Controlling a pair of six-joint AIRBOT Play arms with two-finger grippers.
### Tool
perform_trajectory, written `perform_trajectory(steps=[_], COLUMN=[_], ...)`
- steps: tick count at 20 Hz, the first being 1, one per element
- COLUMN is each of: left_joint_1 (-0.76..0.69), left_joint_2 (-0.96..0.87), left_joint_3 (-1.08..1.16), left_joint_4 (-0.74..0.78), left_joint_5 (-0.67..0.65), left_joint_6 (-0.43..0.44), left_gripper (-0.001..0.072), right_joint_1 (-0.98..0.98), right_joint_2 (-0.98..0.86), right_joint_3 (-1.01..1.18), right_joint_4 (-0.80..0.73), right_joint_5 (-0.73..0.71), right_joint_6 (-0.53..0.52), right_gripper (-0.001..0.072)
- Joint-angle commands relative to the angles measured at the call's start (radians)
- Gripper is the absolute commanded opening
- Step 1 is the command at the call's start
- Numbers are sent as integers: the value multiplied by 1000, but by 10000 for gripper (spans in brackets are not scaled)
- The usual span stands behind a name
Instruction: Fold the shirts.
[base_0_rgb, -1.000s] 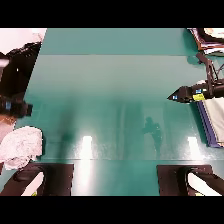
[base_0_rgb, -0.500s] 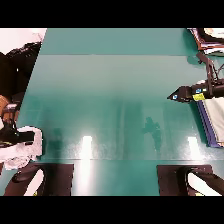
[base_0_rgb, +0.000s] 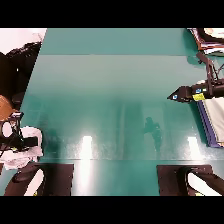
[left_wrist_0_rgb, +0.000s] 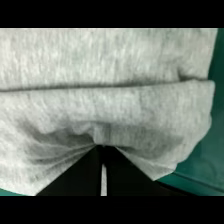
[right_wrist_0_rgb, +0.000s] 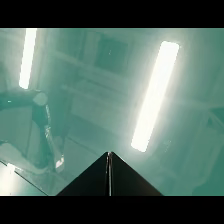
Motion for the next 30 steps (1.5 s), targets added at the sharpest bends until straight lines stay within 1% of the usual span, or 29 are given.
perform_trajectory(steps=[1, 3, 5, 6, 8, 11, 13, 14, 17, 20, 22, 23, 25, 26, 30], left_joint_1=[1, 0, 0, 0, 0, 0, 0, 0, 0, -10, -114, -194, -382, -451, -674], left_joint_2=[4, 6, 7, 7, 7, -18, -49, -64, -108, -143, -172, -192, -267, -317, -554], left_joint_3=[85, 248, 474, 599, 816, 1071, 1172, 1205, 1229, 1229, 1222, 1208, 1173, 1164, 1154], left_joint_4=[-6, -42, -142, -215, -344, -480, -576, -634, -784, -823, -764, -731, -649, -621, -608], left_joint_5=[-28, -47, -64, -59, -8, 27, 24, 24, 27, -10, -6, 14, 37, 35, 45], left_joint_6=[-3, -2, 6, 7, 7, 37, 60, 60, 106, 124, 133, 133, 101, 101, 100], left_gripper=[21, 20, 20, 20, 19, 18, 18, 18, 18, 17, 17, 17, 17, 18, 20], right_joint_1=[1, 0, 0, 0, 0, 0, 0, 0, 0, 1, 1, 1, 1, 1, 1], right_joint_2=[0, 10, 44, 69, 122, 200, 240, 249, 224, 158, 115, 93, 56, 38, -4], right_joint_3=[1, 1, 1, 1, 1, 2, 7, 27, 153, 304, 384, 419, 480, 506, 563], right_joint_4=[2, 3, 3, 3, 3, 3, 3, 2, 2, 3, 3, 3, 3, 3, 2], right_joint_5=[2, 2, -29, -62, -141, -245, -297, -300, -272, -235, -225, -217, -186, -170, -134], right_joint_6=[0, 0, 0, 0, 0, 1, 1, 1, 1, 2, 32, 55, 56, 58, 64], right_gripper=[14, 14, 14, 15, 14, 14, 13, 13, 13, 13, 13, 13, 13, 13, 13])
